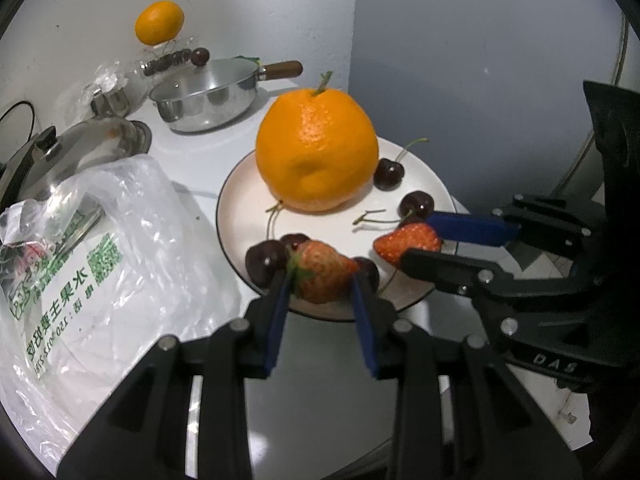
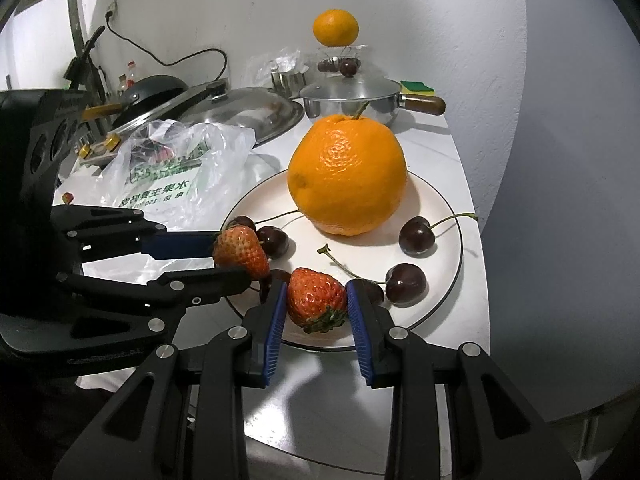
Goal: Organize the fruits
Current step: 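Lower the strawberries onto the plate beside the cherries and open both grippers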
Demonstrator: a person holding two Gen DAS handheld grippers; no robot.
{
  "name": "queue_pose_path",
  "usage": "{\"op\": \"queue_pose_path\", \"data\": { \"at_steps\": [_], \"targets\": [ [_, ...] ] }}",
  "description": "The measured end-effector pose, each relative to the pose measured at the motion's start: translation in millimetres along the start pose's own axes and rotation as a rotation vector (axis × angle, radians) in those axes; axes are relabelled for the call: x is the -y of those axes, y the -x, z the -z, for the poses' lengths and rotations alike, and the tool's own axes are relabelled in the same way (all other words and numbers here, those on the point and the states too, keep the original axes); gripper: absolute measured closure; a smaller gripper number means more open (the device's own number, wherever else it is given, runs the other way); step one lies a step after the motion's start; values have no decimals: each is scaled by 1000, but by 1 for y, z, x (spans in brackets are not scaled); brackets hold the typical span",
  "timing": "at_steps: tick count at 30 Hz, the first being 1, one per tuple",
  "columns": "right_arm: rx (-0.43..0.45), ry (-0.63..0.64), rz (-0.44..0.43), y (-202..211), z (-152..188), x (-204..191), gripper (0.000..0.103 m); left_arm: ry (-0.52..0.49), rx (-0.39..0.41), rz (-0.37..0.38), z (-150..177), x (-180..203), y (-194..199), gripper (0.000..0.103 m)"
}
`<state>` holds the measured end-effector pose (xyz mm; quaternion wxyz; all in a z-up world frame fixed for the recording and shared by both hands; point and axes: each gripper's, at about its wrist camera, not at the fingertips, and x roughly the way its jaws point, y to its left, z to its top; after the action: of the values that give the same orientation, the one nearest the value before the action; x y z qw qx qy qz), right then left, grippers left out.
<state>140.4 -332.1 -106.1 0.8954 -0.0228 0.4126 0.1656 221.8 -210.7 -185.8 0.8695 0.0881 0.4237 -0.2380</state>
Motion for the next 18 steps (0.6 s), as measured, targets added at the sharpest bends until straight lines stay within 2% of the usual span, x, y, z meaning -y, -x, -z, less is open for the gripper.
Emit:
{"op": "queue_pose_path", "data": {
  "at_steps": [7, 13, 18],
  "targets": [
    [-4, 1, 12, -1, 0, 0, 70, -2, -1, -7, -1, 0, 1, 69],
    [-7, 3, 30, -2, 0, -2, 69, 3, 17, -9, -1, -2, 6, 53],
    [3, 1, 46, 3, -2, -3, 61, 11, 31, -10, -1, -7, 12, 51]
  ]
}}
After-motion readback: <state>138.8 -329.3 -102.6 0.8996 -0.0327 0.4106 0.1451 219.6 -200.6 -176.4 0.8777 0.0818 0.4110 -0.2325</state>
